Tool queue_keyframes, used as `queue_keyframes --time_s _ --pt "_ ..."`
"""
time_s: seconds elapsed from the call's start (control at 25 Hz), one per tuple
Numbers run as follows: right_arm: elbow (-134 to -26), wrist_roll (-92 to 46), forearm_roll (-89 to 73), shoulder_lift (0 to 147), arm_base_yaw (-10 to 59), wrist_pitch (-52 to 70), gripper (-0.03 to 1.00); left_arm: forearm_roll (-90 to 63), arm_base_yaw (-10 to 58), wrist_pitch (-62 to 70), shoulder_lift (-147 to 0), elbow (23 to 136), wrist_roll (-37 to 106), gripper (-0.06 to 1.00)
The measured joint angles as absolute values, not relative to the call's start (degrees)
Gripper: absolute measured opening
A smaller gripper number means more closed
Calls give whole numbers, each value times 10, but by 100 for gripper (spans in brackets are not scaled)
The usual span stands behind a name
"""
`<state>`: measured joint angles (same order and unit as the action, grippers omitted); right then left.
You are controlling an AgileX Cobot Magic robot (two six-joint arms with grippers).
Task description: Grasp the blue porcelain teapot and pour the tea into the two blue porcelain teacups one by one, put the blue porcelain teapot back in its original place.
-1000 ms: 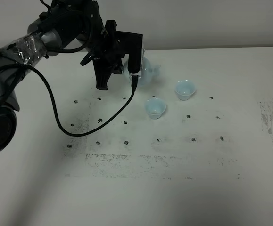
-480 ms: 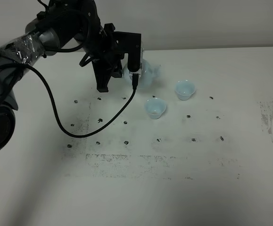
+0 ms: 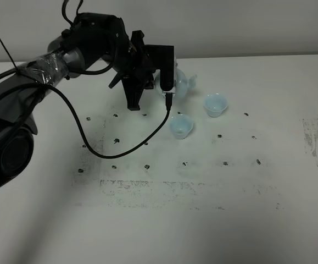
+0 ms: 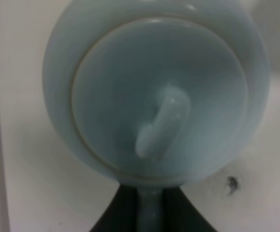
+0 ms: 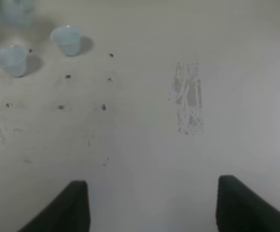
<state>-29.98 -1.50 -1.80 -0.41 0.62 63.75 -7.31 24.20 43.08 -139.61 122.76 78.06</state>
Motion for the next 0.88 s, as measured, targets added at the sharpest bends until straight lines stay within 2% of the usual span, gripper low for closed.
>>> queue_keyframes --time_s 0.56,0.88 --pt "-300 -15 -18 -4 6 638 54 -63 263 382 -1399 1240 857 1" --pt "-300 -15 -18 -4 6 638 54 0 284 331 -1417 1240 825 1"
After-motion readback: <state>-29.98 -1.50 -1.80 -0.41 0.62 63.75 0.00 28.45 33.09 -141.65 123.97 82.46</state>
